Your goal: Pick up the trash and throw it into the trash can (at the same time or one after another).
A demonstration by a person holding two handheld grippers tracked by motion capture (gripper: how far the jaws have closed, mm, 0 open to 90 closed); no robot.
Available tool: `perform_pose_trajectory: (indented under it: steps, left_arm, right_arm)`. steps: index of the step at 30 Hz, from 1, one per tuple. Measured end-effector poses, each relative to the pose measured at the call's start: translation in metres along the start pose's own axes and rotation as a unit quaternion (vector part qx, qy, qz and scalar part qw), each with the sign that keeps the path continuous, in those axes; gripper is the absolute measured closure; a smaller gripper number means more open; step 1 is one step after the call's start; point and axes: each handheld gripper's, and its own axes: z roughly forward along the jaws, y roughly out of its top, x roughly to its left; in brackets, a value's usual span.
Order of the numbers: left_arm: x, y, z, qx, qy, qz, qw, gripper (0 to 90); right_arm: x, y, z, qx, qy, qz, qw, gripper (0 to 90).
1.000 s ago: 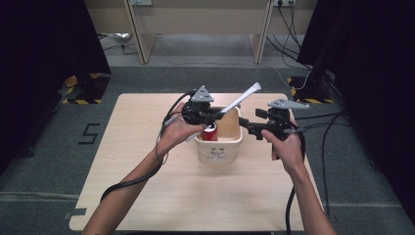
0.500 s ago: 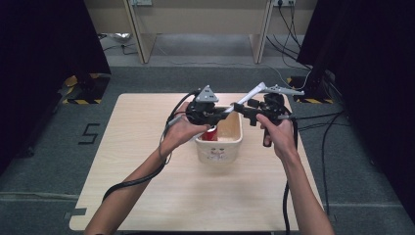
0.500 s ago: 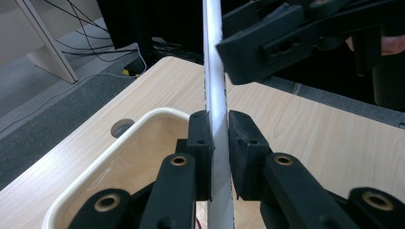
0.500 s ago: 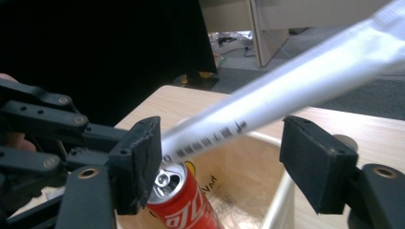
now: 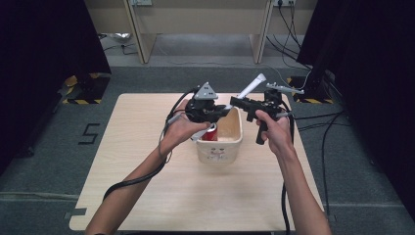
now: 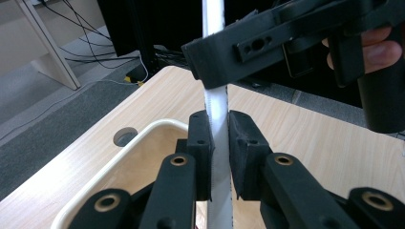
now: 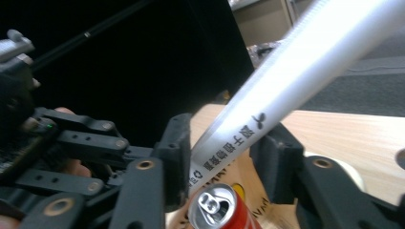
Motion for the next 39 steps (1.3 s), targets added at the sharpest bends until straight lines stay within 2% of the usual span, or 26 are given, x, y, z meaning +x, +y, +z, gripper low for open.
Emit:
perform_pose_trajectory:
  steps: [2, 9, 12, 13, 15, 17, 21, 28, 33, 39]
  left_arm:
    - [0.0, 0.0, 0.0, 0.001, 0.0, -0.001, 1.0, 79.0]
    - [0.002, 0.004, -0.006, -0.005, -0.009, -0.008, 0.9999, 78.2]
    - [0.002, 0.004, -0.007, -0.006, -0.011, -0.012, 0.9998, 73.1]
    - [0.003, 0.004, -0.008, -0.005, -0.013, -0.013, 0.9998, 66.5]
    - [0.003, 0.004, -0.008, -0.003, -0.012, -0.016, 0.9998, 63.0]
    - [0.003, 0.004, -0.01, 0.002, -0.014, -0.023, 0.9996, 54.5]
    - [0.003, 0.004, -0.014, 0.007, -0.021, -0.035, 0.9991, 46.0]
    - [0.006, 0.001, -0.018, 0.014, -0.015, -0.036, 0.9991, 43.2]
    - [0.005, -0.002, -0.019, 0.019, -0.009, -0.033, 0.9992, 41.0]
    - [0.005, -0.01, -0.025, 0.019, -0.003, -0.033, 0.9993, 39.6]
  right_arm:
    - [0.001, 0.0, 0.001, -0.008, 0.008, 0.006, 0.9999, 69.7]
    - [0.003, 0.002, -0.001, -0.025, 0.039, 0.026, 0.9986, 76.9]
    - [0.003, 0.002, -0.002, -0.032, 0.049, 0.035, 0.9977, 79.0]
    - [0.001, 0.003, -0.003, -0.039, 0.053, 0.034, 0.9972, 79.5]
    - [0.0, 0.004, -0.005, -0.04, 0.053, 0.036, 0.9971, 79.5]
    - [-0.001, 0.006, -0.009, -0.047, 0.054, 0.036, 0.9968, 79.5]
    - [-0.003, 0.013, -0.019, -0.059, 0.037, 0.026, 0.9972, 79.5]
    - [-0.006, 0.018, -0.032, -0.057, 0.0, 0.003, 0.9984, 79.4]
    - [-0.013, 0.016, -0.035, -0.051, -0.027, -0.007, 0.9983, 79.4]
    - [-0.021, 0.01, -0.032, -0.04, -0.048, -0.01, 0.998, 79.3]
